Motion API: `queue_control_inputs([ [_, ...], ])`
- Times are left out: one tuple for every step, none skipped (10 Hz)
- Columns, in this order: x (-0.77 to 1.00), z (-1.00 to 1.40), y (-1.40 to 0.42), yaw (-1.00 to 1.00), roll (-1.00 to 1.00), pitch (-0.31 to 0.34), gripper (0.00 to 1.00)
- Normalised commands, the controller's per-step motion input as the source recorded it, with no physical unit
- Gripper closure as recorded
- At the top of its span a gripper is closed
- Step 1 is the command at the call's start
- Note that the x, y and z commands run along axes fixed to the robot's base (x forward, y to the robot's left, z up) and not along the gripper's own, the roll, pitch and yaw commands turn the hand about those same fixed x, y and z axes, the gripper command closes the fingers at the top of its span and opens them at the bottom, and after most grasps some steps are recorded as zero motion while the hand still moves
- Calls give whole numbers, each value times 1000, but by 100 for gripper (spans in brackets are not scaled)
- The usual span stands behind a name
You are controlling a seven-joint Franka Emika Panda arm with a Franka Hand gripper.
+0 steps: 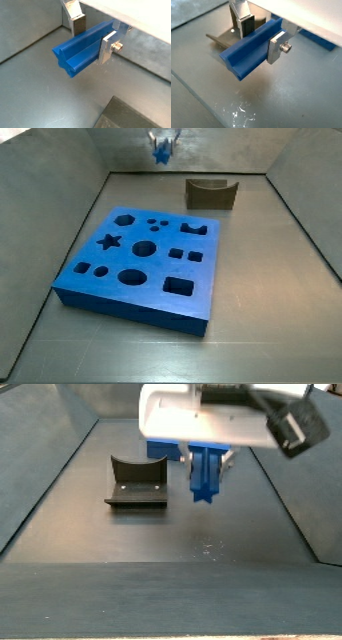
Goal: Pick up the star object. Move up. Place the star object on the fixture. Regrasp the star object. Move to above the board. Insert the star object.
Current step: Place the star object on the fixture.
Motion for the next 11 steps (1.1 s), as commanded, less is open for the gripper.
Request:
queue_control_inputs([
  [-19,1000,0,-13,50,46,100],
  [-22,967,1,-9,63,56,100],
  [-20,820,1,-4,72,64,100],
  [-15,673,1,0,80,73,100],
  [-6,475,2,9,86,84,100],
  [2,327,4,15,90,93,100],
  [472,390,-1000,414,-70,-96,100],
  [467,343,-1000,375,-68,-70,100],
  [456,330,-1000,306,-69,-30,100],
  [434,329,-1000,160,-62,36,100],
  [434,334,-1000,122,-55,51,100],
])
